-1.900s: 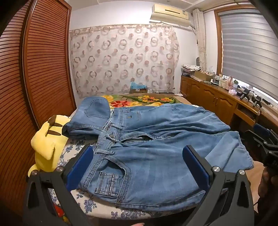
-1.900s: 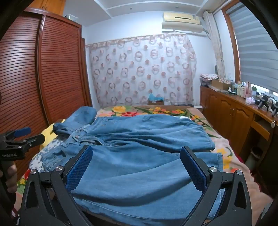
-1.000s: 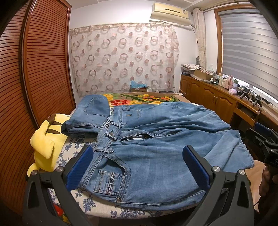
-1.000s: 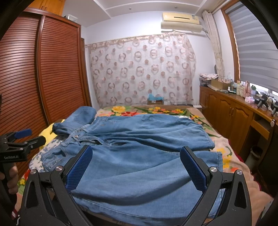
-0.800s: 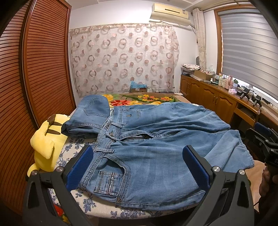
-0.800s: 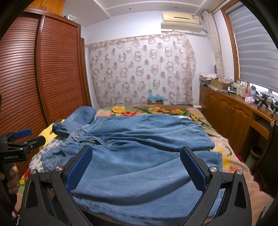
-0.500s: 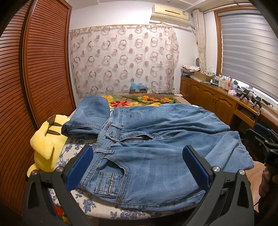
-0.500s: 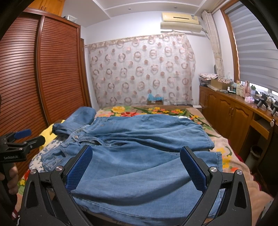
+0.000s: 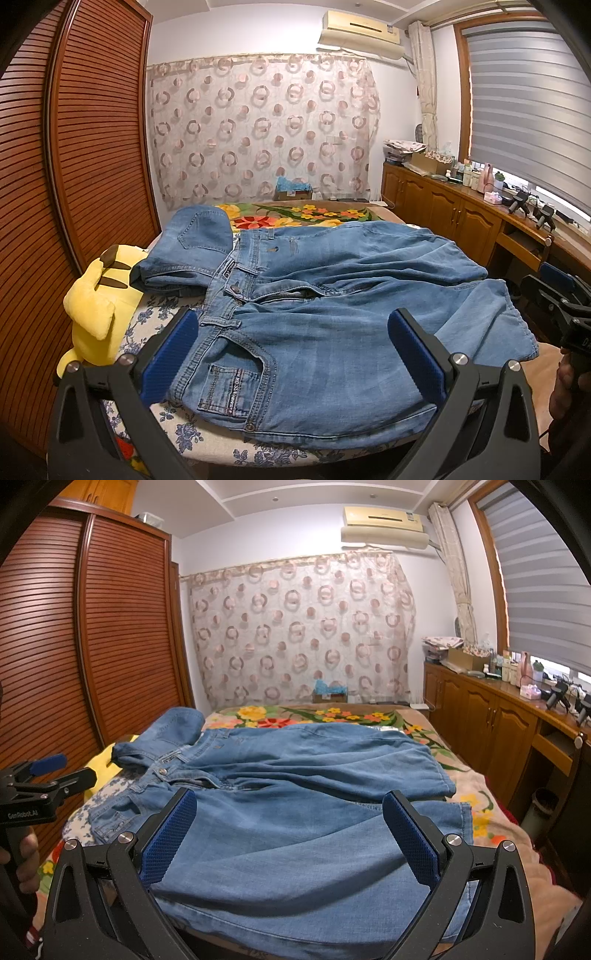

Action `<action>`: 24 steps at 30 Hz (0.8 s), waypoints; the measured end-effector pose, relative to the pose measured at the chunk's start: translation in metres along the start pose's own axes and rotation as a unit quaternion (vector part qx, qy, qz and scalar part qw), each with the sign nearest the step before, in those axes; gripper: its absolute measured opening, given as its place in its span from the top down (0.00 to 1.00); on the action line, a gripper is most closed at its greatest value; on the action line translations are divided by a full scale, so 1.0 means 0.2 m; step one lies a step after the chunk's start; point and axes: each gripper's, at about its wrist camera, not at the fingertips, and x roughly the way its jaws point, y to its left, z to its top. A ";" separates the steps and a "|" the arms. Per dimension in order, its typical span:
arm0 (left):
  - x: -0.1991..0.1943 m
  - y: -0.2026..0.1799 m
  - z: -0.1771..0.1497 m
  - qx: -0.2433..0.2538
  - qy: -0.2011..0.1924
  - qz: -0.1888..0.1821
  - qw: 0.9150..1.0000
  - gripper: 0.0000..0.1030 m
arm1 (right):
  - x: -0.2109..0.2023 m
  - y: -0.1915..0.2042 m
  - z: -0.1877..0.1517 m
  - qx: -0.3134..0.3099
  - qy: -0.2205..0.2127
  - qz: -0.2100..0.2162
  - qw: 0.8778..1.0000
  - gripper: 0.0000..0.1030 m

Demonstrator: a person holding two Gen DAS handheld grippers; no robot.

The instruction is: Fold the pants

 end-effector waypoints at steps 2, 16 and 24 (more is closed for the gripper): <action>0.00 0.00 0.00 -0.001 0.000 0.000 1.000 0.00 | 0.00 0.00 0.00 0.000 -0.001 0.000 1.000 0.00; -0.01 0.00 0.00 0.000 -0.001 0.000 1.000 0.00 | -0.01 0.00 0.00 0.001 0.000 0.001 1.000 0.00; -0.01 0.00 -0.01 -0.001 -0.001 0.000 1.000 0.00 | -0.01 -0.01 0.00 0.001 0.000 0.000 1.000 0.00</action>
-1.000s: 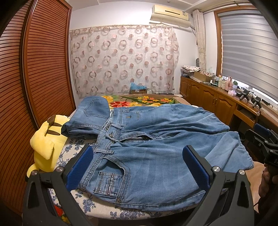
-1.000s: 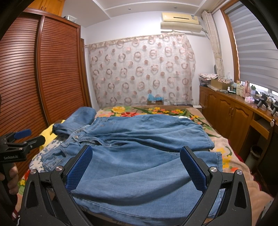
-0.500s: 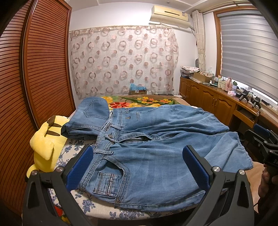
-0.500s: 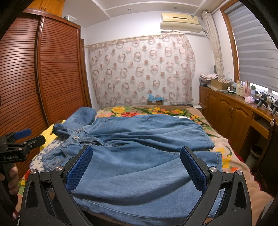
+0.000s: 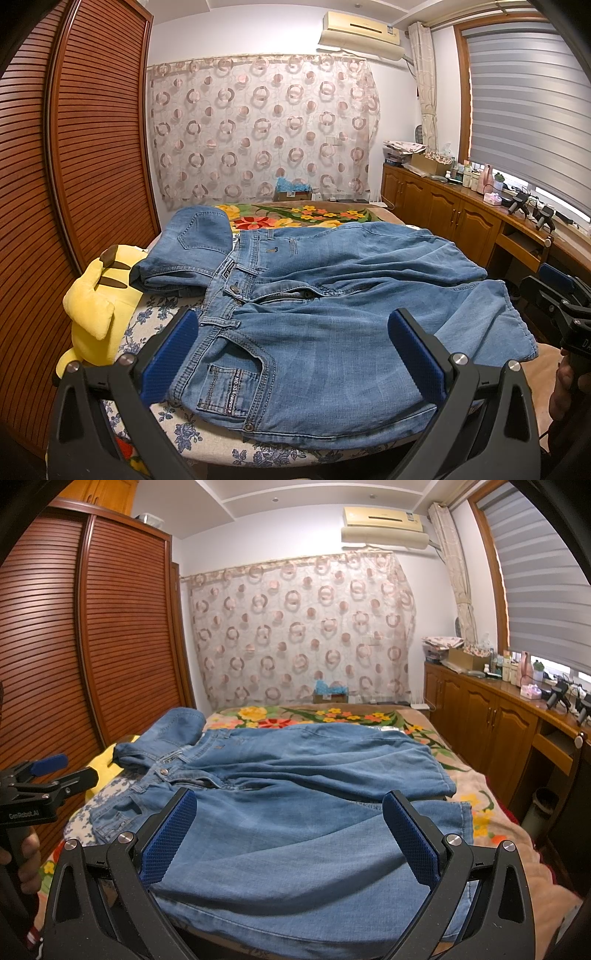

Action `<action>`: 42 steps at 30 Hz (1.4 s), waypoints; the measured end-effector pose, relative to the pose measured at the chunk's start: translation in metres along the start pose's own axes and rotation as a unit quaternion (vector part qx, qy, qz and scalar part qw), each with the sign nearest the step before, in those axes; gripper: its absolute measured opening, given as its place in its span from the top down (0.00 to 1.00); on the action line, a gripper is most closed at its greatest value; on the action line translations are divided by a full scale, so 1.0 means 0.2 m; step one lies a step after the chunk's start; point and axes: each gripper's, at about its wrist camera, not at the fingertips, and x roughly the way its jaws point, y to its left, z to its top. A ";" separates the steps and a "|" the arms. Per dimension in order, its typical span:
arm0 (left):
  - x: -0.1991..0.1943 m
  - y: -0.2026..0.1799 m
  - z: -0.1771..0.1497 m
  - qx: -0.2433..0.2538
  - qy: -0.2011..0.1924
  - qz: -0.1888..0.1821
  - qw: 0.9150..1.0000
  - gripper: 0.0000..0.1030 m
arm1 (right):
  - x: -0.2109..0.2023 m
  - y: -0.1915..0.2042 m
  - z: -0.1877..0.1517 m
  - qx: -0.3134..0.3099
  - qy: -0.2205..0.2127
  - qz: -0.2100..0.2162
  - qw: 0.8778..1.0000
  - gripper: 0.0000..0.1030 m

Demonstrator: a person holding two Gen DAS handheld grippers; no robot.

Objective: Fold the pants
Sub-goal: 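Lower the left tool to the jeans waistband and close on it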

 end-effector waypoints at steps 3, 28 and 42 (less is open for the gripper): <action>0.00 0.00 0.00 0.000 0.000 0.000 1.000 0.00 | 0.00 0.00 0.00 0.000 -0.001 0.000 1.000 0.00; 0.16 0.17 -0.12 -0.019 0.052 0.016 0.998 0.00 | 0.10 -0.14 -0.11 0.000 0.056 -0.007 0.998 0.01; 0.24 0.52 -0.27 -0.071 0.076 0.039 0.994 0.00 | 0.23 -0.34 -0.26 0.005 0.113 -0.045 0.993 0.01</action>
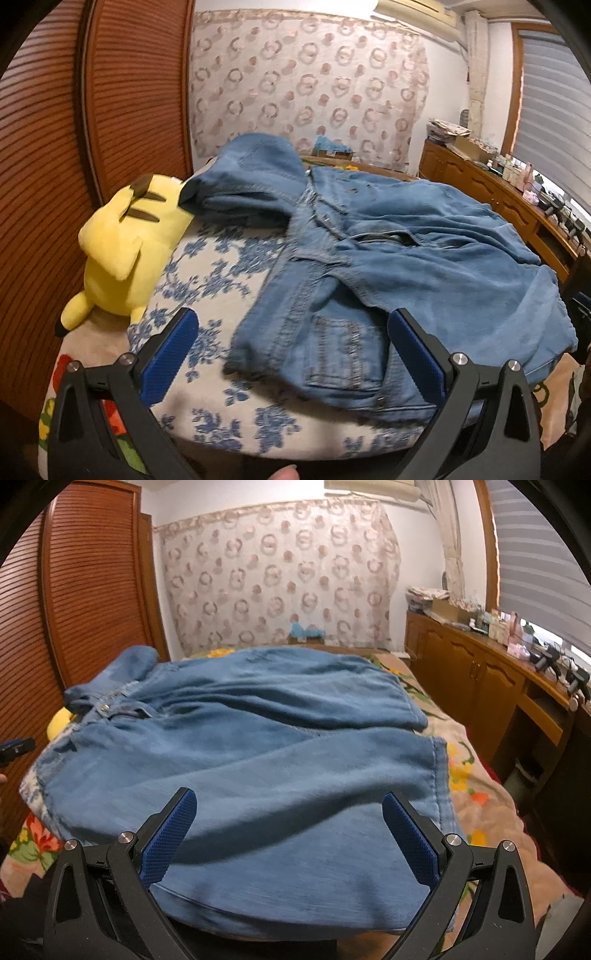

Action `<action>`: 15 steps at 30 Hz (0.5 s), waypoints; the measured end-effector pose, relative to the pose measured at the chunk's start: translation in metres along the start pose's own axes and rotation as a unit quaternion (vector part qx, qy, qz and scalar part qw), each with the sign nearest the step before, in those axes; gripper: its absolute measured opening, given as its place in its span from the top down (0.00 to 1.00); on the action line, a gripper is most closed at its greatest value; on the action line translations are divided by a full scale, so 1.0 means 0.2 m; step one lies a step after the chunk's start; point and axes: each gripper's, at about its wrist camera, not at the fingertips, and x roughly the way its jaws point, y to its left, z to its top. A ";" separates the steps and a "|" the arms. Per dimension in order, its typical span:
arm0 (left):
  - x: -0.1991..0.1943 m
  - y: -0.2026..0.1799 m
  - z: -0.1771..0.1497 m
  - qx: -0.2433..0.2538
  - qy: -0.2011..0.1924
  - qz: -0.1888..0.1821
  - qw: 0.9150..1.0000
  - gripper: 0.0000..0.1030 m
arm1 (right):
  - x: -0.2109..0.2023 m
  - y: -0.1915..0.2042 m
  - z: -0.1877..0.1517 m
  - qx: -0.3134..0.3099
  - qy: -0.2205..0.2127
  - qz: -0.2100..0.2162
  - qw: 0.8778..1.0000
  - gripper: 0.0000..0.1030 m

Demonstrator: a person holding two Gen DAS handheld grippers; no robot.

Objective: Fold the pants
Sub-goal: 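Lower the left tool to the jeans waistband and close on it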

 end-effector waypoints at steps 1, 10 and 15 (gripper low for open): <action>0.01 0.01 -0.01 -0.001 0.004 0.000 1.000 0.00 | 0.01 -0.01 -0.01 0.001 0.004 -0.001 1.000 0.01; 0.07 0.14 -0.10 -0.043 0.038 -0.021 0.998 0.04 | 0.05 -0.05 -0.05 0.000 0.026 -0.007 1.000 0.01; 0.09 0.13 -0.14 -0.045 0.047 -0.027 0.998 0.14 | 0.06 -0.06 -0.06 0.002 0.030 -0.009 0.999 0.01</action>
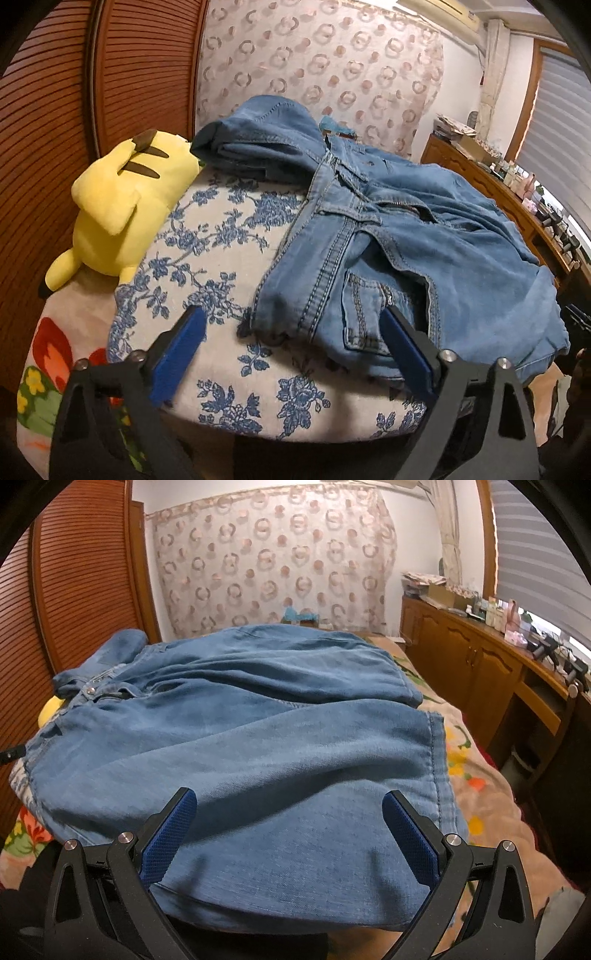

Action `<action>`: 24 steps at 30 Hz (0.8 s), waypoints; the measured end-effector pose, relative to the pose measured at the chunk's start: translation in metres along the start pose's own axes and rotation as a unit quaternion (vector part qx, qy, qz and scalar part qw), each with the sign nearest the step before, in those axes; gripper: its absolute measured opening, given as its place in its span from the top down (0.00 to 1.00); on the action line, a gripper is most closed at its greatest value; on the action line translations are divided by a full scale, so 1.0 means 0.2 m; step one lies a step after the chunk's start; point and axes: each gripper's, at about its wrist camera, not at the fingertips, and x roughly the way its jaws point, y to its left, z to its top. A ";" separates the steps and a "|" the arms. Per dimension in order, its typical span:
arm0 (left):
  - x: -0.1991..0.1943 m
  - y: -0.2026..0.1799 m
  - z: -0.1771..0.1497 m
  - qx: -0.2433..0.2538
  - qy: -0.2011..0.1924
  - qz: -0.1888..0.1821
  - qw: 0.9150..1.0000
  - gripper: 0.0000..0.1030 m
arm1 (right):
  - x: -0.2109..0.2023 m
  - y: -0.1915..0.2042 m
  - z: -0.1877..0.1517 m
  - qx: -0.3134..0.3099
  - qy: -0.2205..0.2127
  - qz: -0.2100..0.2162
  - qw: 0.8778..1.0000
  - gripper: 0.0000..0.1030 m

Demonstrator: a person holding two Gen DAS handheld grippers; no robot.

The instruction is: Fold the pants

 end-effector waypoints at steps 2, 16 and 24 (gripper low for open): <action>0.02 0.00 -0.01 -0.002 0.006 -0.005 1.000 0.24 | 0.00 0.00 0.00 -0.001 0.002 0.000 1.000 0.01; 0.05 -0.01 -0.03 -0.001 0.005 -0.002 1.000 0.69 | 0.01 -0.02 -0.02 0.002 0.008 -0.001 1.000 0.01; -0.03 -0.08 0.02 0.014 -0.019 -0.028 0.999 0.92 | 0.01 -0.03 -0.03 0.003 0.009 0.002 1.000 0.01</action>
